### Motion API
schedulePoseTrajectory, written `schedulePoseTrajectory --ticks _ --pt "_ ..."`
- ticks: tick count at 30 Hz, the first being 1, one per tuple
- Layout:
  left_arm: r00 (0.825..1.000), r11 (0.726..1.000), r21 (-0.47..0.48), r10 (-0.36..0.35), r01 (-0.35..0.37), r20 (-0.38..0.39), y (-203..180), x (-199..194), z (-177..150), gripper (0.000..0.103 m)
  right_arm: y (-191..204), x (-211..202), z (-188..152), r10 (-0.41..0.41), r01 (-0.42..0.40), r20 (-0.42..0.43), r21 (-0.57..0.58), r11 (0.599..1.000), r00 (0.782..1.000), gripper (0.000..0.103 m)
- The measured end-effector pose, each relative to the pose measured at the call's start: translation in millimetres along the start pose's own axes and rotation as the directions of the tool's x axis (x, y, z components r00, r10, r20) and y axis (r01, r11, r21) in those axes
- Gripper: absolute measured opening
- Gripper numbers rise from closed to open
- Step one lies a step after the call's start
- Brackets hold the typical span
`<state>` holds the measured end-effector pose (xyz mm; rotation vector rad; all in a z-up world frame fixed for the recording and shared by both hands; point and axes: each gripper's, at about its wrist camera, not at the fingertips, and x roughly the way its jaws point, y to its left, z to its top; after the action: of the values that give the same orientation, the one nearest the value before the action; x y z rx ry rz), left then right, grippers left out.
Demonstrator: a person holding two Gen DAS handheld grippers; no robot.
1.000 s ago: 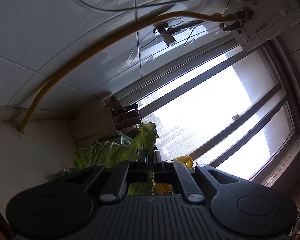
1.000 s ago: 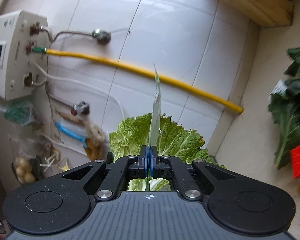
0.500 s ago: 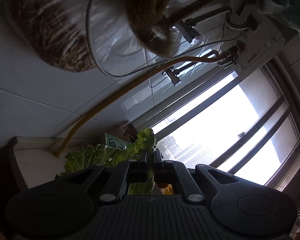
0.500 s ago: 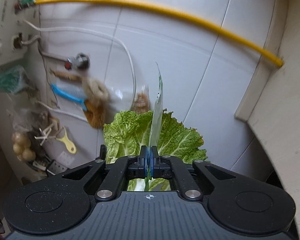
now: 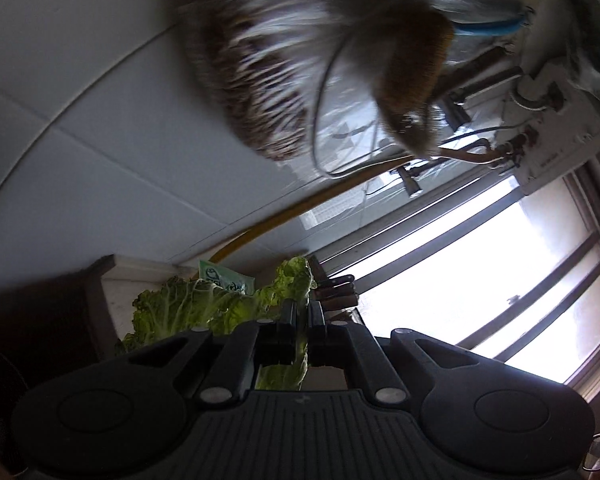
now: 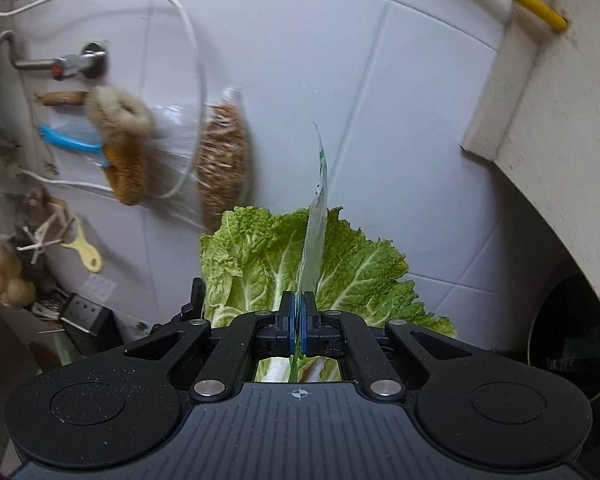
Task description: Collect trash
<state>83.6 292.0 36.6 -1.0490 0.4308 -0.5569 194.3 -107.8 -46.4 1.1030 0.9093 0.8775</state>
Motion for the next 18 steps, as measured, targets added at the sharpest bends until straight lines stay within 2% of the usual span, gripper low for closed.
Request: schedulePoseTrajectory --ticks 8,13,18 --pt "0.996 0.994 -0.085 0.059 -0.064 -0.063 48.4 7.4 -4.0 0.003 -36.8 24.7 -10.8 -0.126 0.128 -0.039 0.047 0.991 0.991 0.005" --pt "0.986 0.982 -0.135 0.120 -0.135 -0.115 84.6 15.6 -10.5 0.003 -60.8 42.9 -16.4 -0.200 0.205 -0.076 0.066 0.976 0.977 0.005" --pt "0.972 0.962 -0.181 0.179 -0.205 -0.153 118.9 20.9 -16.5 0.003 -84.6 61.0 -18.9 -0.285 0.293 -0.112 0.068 0.954 0.952 0.006"
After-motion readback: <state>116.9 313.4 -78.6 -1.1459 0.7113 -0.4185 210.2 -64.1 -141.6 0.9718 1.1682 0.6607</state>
